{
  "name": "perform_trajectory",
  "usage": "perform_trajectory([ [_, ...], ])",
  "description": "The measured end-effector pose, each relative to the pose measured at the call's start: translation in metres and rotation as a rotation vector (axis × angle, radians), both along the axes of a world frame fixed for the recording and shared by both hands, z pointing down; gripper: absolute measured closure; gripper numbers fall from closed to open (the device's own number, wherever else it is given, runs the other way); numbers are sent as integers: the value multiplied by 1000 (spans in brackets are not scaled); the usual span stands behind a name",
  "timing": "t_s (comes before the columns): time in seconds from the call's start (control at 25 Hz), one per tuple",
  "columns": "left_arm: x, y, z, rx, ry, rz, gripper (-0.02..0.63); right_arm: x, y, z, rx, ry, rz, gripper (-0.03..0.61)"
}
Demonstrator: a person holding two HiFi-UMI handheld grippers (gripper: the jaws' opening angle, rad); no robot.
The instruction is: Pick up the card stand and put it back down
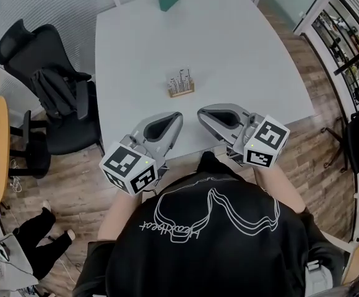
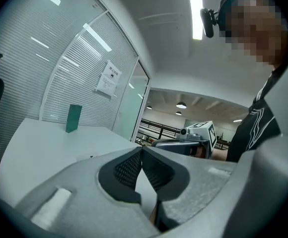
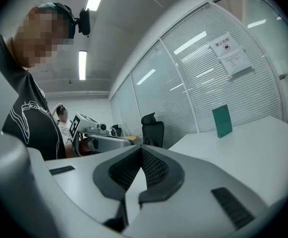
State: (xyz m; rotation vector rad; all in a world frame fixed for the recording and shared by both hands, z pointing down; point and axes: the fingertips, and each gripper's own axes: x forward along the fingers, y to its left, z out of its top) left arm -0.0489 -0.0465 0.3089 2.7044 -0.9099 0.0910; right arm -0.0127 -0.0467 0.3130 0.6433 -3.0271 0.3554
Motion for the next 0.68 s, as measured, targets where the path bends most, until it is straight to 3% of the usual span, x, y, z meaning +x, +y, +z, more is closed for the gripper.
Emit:
perform_trajectory([
  [0.68,-5,-6,2,-3,-1,-4,600,-9,-4,-2,-4,-18,-14,571],
])
